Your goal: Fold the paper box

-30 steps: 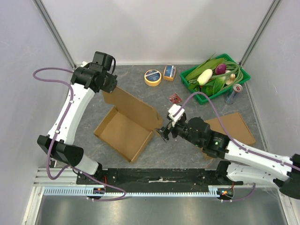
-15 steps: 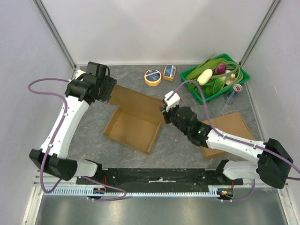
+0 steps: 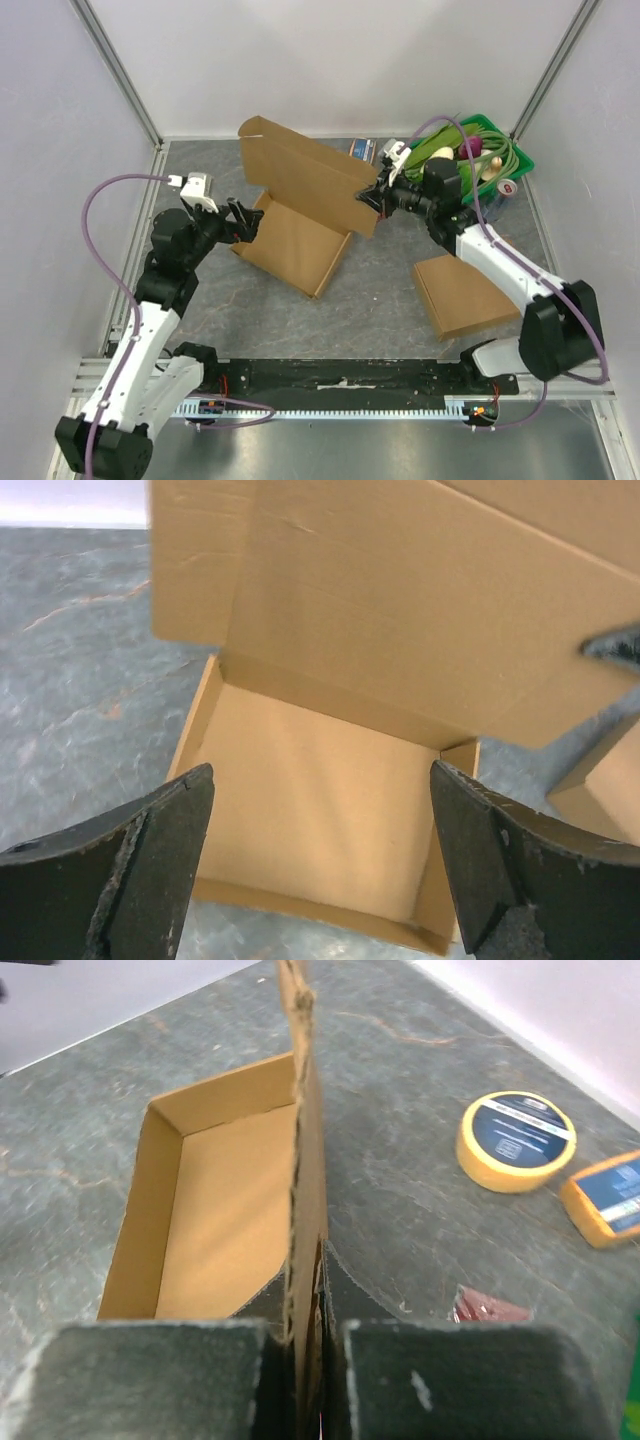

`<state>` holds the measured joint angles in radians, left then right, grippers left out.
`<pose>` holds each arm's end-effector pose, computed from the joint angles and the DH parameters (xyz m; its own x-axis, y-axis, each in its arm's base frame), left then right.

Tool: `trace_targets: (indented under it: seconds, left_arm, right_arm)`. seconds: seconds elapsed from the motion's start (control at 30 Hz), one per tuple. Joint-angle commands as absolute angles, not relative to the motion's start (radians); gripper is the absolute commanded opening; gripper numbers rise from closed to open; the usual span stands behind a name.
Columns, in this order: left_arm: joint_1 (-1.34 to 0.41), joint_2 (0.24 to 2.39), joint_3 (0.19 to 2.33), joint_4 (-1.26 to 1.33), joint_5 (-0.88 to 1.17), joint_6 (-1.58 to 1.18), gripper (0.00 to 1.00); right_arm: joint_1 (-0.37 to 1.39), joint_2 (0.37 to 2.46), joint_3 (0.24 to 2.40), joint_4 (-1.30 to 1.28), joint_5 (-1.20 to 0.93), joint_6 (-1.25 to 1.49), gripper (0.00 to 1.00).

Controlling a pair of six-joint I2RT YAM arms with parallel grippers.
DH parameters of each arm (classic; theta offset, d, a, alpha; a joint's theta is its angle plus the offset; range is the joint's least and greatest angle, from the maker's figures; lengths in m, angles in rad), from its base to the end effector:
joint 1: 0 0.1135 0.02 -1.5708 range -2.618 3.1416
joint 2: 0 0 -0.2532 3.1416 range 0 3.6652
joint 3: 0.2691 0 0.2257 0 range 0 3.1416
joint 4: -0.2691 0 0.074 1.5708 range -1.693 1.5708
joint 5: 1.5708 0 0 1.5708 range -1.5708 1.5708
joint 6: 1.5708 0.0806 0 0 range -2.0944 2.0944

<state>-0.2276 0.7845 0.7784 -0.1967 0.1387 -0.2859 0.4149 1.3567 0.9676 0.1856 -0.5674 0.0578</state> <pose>0.2015 -0.0581 0.3201 -0.2885 -0.2199 -0.9319 0.2856 0.9092 -0.3030 0.2839 0.1724 0.3052 -0.2321 -0.0490 -0.9715 -0.8096 0.5634 0.1650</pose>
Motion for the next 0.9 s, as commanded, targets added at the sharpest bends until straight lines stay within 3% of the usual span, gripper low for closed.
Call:
trace_targets:
  seconds: [0.0, 0.07, 0.13, 0.3, 0.47, 0.57, 0.6, 0.7, 0.73, 0.77, 0.8, 0.87]
  left_arm:
    - [-0.073, 0.932, 0.67, 0.219, 0.564, -0.099, 0.94]
    - [0.073, 1.058, 0.701, 0.274, 0.662, -0.191, 0.94]
    - [0.156, 1.224, 0.793, 0.33, 0.88, -0.239, 0.84]
    - [0.183, 1.327, 0.827, 0.417, 0.888, -0.172, 0.88]
    - [0.189, 1.495, 0.917, 0.429, 1.038, -0.147, 0.87]
    - [0.189, 1.54, 0.948, 0.451, 1.066, -0.176, 0.7]
    - [0.189, 1.537, 0.943, 0.448, 1.054, -0.172, 0.53]
    - [0.201, 1.482, 0.885, 0.454, 0.951, -0.161, 0.26]
    - [0.202, 1.461, 0.867, 0.456, 0.922, -0.155, 0.22]
    - [0.206, 1.439, 0.836, 0.446, 0.844, -0.147, 0.18]
    - [0.206, 1.393, 0.819, 0.445, 0.813, -0.138, 0.09]
    - [0.207, 1.355, 0.793, 0.402, 0.696, -0.107, 0.03]
  right_arm:
    - [0.37, 1.482, 1.104, 0.066, -0.931, -0.04, 0.0]
    - [0.353, 1.532, 1.156, 0.006, -0.957, -0.086, 0.0]
    - [0.339, 1.569, 1.201, -0.038, -0.965, -0.126, 0.0]
    - [0.321, 1.644, 1.282, -0.126, -1.005, -0.153, 0.0]
    - [0.321, 1.67, 1.321, -0.132, -1.012, -0.16, 0.0]
    - [0.321, 1.687, 1.331, -0.117, -0.996, -0.15, 0.0]
    - [0.321, 1.698, 1.339, -0.109, -0.974, -0.117, 0.0]
    - [0.331, 1.703, 1.325, -0.01, -0.881, 0.042, 0.04]
    - [0.331, 1.698, 1.318, 0.056, -0.788, 0.099, 0.2]
    - [0.333, 1.691, 1.31, 0.075, -0.708, 0.156, 0.29]
    - [0.333, 1.666, 1.296, 0.077, -0.605, 0.257, 0.36]
    - [0.328, 1.614, 1.257, 0.052, -0.302, 0.342, 0.5]
